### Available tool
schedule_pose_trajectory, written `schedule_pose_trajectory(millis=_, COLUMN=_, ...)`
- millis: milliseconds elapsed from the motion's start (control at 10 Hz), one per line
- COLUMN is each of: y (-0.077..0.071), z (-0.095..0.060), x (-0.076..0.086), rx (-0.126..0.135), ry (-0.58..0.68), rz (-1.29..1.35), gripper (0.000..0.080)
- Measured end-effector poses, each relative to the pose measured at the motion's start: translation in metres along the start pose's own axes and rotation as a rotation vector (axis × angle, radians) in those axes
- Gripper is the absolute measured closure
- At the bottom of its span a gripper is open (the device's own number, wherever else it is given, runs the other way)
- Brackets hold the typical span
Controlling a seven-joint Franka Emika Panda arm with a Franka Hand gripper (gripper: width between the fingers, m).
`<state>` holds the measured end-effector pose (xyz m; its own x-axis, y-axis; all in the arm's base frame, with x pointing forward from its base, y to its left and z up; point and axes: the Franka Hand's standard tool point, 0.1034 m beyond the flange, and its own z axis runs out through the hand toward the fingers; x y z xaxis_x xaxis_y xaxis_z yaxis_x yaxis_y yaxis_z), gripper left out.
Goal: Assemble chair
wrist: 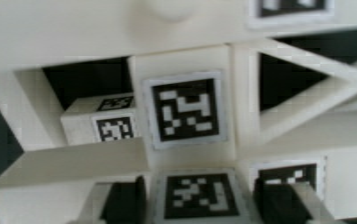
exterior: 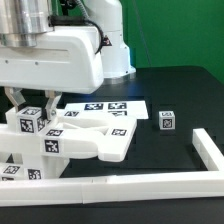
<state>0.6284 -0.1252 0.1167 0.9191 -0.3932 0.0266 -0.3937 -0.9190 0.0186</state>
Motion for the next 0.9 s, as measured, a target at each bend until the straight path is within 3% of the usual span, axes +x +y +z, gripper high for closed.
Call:
schedule_pose_trajectory(millis=600, y=-0.004, z=0.000, x=-0.001, rx=0.004, ry=0.000, rz=0.381, gripper=0.0515)
schedule_pose_trajectory(millis=900, y=0.004, z=-0.001, x=0.010, rx=-0.007, ry=0.023, rz=0.574, gripper=0.0515)
